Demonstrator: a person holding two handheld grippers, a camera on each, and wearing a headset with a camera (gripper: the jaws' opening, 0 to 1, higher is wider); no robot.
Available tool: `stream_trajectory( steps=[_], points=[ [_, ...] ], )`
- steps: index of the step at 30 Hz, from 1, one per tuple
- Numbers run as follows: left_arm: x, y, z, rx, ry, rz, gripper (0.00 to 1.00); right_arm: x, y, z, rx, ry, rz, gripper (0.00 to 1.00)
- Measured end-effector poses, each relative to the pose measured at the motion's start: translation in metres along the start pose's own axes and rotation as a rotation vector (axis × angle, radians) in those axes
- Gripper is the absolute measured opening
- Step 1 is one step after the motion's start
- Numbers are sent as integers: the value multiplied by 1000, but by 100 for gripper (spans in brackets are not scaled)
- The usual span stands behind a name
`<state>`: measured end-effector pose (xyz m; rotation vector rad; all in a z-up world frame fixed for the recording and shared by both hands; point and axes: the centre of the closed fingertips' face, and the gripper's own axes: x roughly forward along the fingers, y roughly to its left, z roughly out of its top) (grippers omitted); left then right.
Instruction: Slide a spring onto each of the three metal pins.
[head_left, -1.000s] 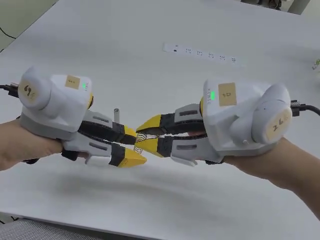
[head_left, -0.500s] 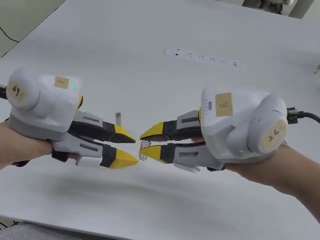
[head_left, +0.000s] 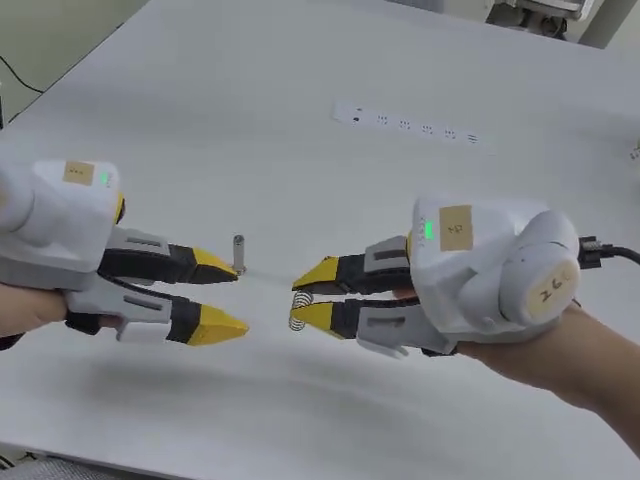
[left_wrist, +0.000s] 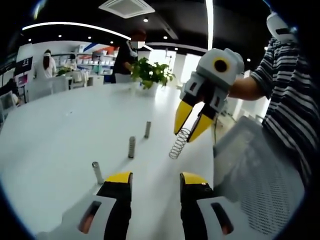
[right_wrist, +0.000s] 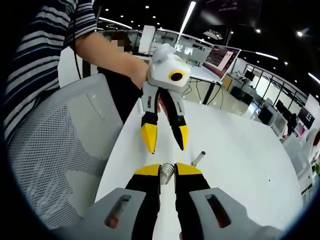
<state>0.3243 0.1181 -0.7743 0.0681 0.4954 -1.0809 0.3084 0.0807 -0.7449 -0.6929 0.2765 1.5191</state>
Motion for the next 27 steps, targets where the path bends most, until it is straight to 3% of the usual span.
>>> stream_trajectory(
  steps=[9, 13, 17, 21, 27],
  points=[
    [-14, 12, -5, -37, -23, 76, 51, -3, -4, 0, 10, -3, -17, 7],
    [-20, 15, -6, -49, -34, 95, 54, -3, -8, 0, 19, -5, -32, 7],
    [-27, 22, -6, -68, -53, 134, 64, -3, -12, 2, 42, -18, -47, 7],
    [-32, 23, -9, -78, -64, 148, 67, -3, -14, 2, 53, -19, -52, 7],
    [-35, 25, -14, -98, -82, 178, 83, -3, -15, 1, 61, -16, -54, 7]
  ],
)
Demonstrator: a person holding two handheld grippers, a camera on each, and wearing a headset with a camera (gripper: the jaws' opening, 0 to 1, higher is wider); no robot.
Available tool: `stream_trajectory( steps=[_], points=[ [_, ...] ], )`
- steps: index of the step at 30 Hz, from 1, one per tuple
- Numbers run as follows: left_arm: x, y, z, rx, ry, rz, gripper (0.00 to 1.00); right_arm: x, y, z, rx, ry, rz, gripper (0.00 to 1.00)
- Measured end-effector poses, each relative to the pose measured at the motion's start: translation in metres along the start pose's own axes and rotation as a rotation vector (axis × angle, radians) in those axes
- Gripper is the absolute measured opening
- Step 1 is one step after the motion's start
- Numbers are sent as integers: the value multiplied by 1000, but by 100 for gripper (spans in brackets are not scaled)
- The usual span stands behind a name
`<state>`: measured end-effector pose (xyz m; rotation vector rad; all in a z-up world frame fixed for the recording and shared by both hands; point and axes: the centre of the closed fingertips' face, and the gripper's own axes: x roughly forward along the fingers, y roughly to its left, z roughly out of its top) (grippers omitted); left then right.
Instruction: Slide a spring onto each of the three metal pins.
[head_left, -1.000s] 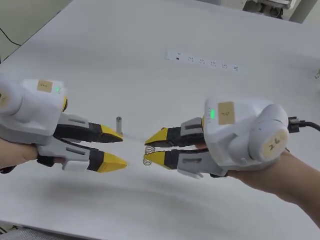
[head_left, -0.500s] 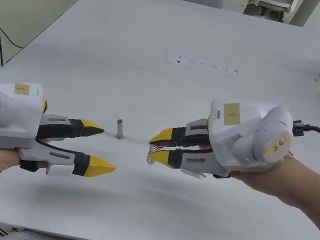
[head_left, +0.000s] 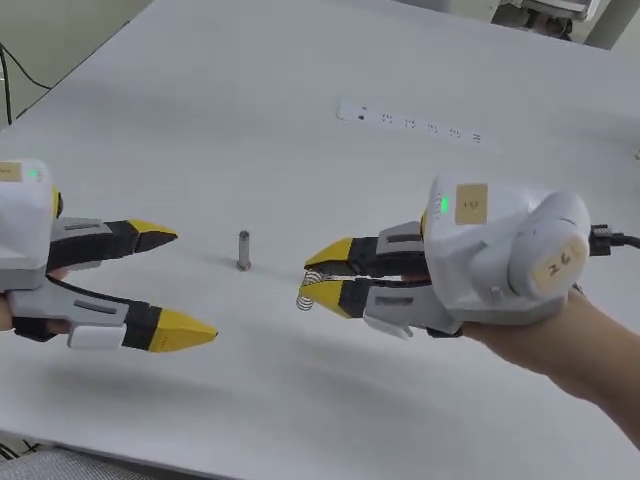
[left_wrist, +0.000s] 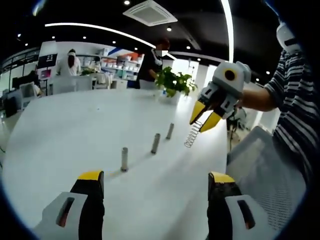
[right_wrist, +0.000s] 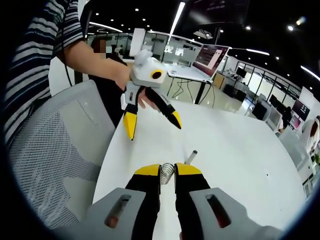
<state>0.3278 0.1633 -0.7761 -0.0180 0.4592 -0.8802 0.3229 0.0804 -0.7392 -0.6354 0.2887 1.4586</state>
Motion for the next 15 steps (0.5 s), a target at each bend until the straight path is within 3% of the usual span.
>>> stream_trajectory(
  steps=[7, 15],
  points=[
    [-3, 4, 0, -19, -22, 17, 95, 1, -4, -1, 20, -1, -8, 7],
    [-6, 7, -1, -30, -33, 28, 98, 4, -8, 0, 30, -2, -5, 7]
  ],
)
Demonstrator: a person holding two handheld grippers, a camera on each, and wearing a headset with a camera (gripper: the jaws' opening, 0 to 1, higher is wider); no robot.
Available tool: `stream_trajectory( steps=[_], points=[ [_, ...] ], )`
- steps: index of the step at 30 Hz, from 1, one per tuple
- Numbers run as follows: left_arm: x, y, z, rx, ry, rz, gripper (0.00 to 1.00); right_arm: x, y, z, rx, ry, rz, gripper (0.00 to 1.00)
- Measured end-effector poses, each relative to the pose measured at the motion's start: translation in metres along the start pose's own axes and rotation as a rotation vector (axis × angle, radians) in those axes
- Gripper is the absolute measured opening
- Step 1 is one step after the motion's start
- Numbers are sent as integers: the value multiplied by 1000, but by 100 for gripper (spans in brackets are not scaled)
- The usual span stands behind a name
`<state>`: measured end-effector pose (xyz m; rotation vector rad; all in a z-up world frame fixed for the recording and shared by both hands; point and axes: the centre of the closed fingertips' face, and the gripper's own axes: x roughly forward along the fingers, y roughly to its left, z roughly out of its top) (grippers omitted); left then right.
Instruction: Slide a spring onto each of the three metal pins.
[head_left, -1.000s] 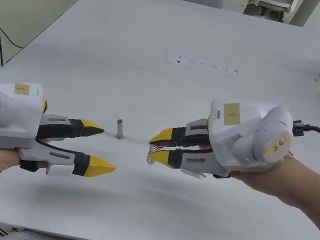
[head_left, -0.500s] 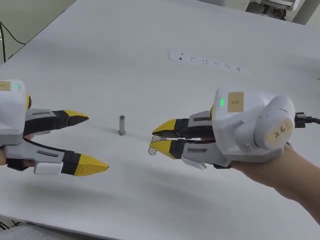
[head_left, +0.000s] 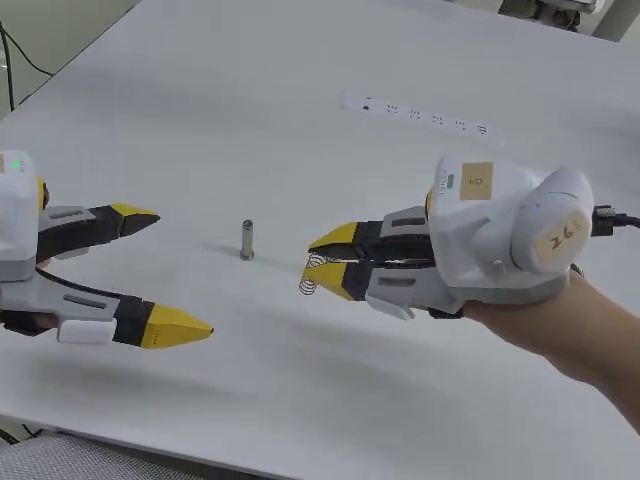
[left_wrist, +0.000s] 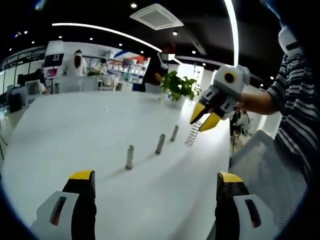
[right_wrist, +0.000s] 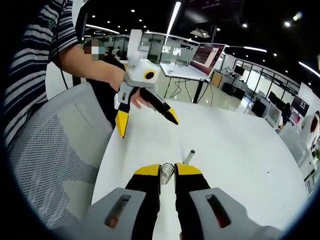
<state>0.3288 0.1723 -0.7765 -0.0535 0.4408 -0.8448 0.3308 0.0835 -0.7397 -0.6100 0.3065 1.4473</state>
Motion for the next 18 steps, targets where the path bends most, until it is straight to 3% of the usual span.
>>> stream_trajectory(
  steps=[18],
  points=[
    [-3, 2, -3, -8, -2, 7, 98, 26, -25, 15, -11, 9, 7, 7]
  ],
)
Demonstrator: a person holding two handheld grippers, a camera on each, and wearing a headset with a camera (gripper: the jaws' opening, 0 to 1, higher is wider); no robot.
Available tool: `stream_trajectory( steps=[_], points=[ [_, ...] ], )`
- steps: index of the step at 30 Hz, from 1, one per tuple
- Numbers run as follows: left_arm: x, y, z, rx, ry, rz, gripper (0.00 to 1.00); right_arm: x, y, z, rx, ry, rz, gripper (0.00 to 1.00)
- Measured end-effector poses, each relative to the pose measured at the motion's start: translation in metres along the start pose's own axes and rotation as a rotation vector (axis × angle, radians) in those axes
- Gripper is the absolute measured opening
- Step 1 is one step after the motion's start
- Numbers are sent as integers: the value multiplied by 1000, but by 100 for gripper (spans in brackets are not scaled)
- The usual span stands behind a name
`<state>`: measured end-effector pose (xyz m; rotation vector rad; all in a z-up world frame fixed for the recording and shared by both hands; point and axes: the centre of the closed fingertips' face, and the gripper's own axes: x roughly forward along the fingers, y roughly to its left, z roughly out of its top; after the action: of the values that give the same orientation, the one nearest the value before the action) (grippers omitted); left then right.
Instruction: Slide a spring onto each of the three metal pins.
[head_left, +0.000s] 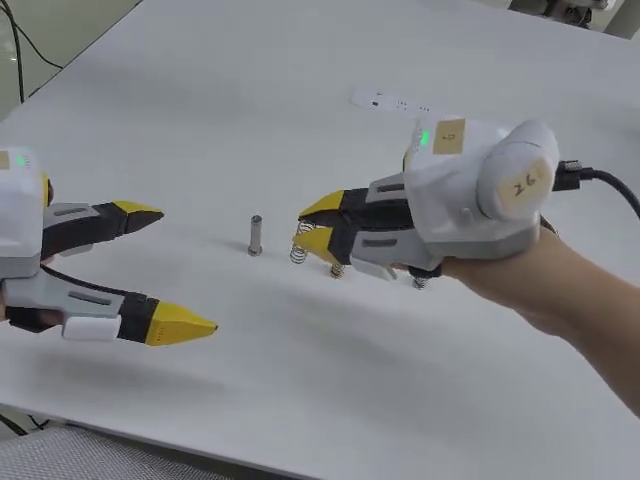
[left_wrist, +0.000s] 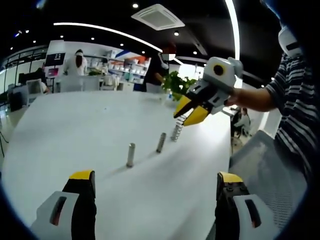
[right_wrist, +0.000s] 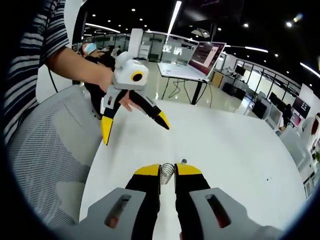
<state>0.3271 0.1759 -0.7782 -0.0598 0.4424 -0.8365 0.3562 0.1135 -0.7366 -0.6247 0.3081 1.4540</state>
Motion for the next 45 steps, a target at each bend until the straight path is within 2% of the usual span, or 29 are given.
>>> stream_trajectory(
  steps=[14, 18, 24, 32, 37, 42, 45],
  points=[
    [2, -1, 4, 5, -8, -6, 98, 24, -20, 7, -22, 18, -4, 7],
    [2, -1, 4, 3, -12, -6, 98, 31, -25, 10, -8, 8, -11, 7],
    [0, 0, 3, 2, -10, -3, 98, 44, -43, 5, 41, -2, -33, 7],
    [1, 0, 1, 1, -6, -1, 97, 51, -50, 5, 97, -15, -47, 7],
    [0, 0, 3, -1, -11, 0, 97, 55, -49, 5, 124, -25, -46, 7],
    [0, 2, 4, -1, -13, 6, 97, 59, -46, 3, 115, -17, -46, 7],
    [-1, 2, 3, -2, -13, 5, 97, 61, -46, -4, 116, -1, -50, 8]
  ],
)
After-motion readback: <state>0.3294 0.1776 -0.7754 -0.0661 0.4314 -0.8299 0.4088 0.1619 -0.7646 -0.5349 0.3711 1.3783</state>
